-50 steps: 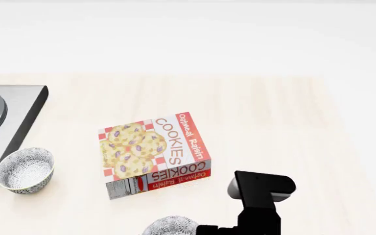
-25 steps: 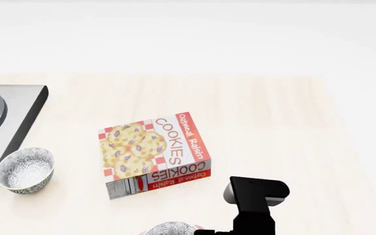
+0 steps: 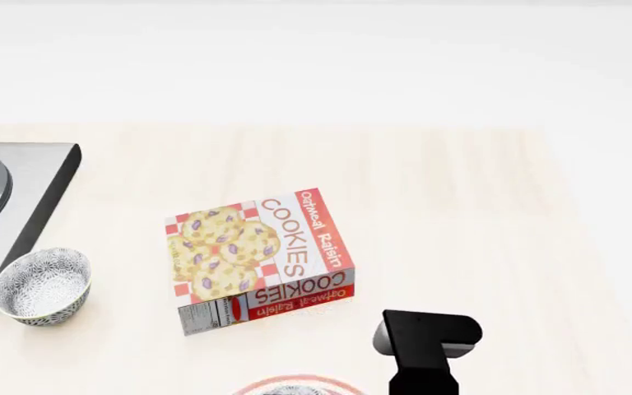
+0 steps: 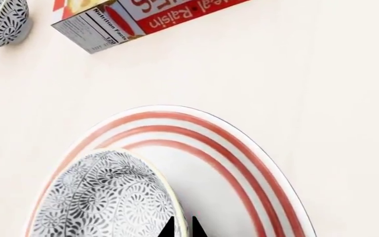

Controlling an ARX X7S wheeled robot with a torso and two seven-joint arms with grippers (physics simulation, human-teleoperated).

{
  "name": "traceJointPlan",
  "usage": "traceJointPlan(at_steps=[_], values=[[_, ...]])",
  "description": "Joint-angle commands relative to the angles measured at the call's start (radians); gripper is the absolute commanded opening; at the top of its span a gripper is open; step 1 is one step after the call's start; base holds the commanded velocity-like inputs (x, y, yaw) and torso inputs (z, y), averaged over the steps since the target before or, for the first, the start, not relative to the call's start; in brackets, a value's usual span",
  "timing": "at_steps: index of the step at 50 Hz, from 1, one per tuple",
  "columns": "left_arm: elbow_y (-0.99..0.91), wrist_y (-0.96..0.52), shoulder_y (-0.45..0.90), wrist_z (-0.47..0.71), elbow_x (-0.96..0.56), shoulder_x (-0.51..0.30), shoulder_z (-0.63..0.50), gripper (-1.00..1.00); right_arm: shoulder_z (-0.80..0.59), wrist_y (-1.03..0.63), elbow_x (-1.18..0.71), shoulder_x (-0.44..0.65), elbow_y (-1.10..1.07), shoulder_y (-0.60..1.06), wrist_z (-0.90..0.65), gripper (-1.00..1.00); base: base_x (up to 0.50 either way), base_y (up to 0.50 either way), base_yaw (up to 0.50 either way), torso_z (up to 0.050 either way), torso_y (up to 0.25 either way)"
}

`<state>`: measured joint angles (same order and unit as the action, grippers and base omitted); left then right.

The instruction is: Pick the akita bowl next to the plate and place it on the plate.

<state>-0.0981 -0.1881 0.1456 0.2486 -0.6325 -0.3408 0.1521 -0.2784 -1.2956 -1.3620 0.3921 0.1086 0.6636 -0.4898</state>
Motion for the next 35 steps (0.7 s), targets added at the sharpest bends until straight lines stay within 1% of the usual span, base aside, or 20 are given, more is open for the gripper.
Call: traceJointPlan(at_steps=[1,11,12,13,18,19,23,26,31,35], values=[[-0.003,-0.002,0.000,0.004,-0.004,-0.003,-0.001,1.00,-0.014,0.016,0.009,0.004,0.001,0.001,0.018,-1.00,0.00,0.00,0.00,0.000,0.000],[0.009,0.006,0.003,0.001,-0.001,-0.002,-0.004,1.00,-0.020,0.029,0.015,0.010,0.001,-0.001,0.023,-1.00,0.00,0.00,0.00,0.000,0.000],[0.008,0.006,0.003,0.002,-0.002,-0.002,-0.004,1.00,-0.021,0.029,0.017,0.010,0.002,0.001,0.018,1.00,0.00,0.00,0.00,0.000,0.000],[0.006,0.004,0.003,0.003,-0.002,-0.003,-0.004,1.00,-0.040,0.026,0.029,0.020,-0.012,0.006,0.046,1.00,0.00,0.00,0.00,0.000,0.000],[-0.001,0.001,0.000,0.008,-0.005,-0.004,-0.005,1.00,-0.028,0.013,0.005,0.033,-0.061,0.004,0.009,1.00,0.00,0.00,0.00,0.000,0.000],[-0.003,0.000,0.000,0.009,-0.005,-0.005,-0.005,1.00,-0.038,0.022,0.021,0.041,-0.078,0.005,0.030,1.00,0.00,0.00,0.00,0.000,0.000],[0.022,0.017,0.005,-0.003,0.003,0.000,-0.009,1.00,0.005,-0.020,-0.061,0.052,-0.132,0.024,-0.065,1.00,0.00,0.00,0.00,0.000,0.000],[0.012,0.012,0.002,0.002,-0.001,-0.002,-0.008,1.00,0.010,-0.032,-0.080,0.062,-0.157,0.035,-0.080,1.00,0.00,0.00,0.00,0.000,0.000],[0.009,0.010,0.001,0.004,-0.004,-0.004,-0.008,1.00,0.050,-0.076,-0.206,0.075,-0.213,0.074,-0.216,1.00,0.00,0.00,0.00,0.000,0.000],[0.016,0.014,0.003,0.002,-0.002,-0.004,-0.009,1.00,0.061,-0.089,-0.275,0.083,-0.236,0.100,-0.284,1.00,0.00,0.00,0.00,0.000,0.000]])
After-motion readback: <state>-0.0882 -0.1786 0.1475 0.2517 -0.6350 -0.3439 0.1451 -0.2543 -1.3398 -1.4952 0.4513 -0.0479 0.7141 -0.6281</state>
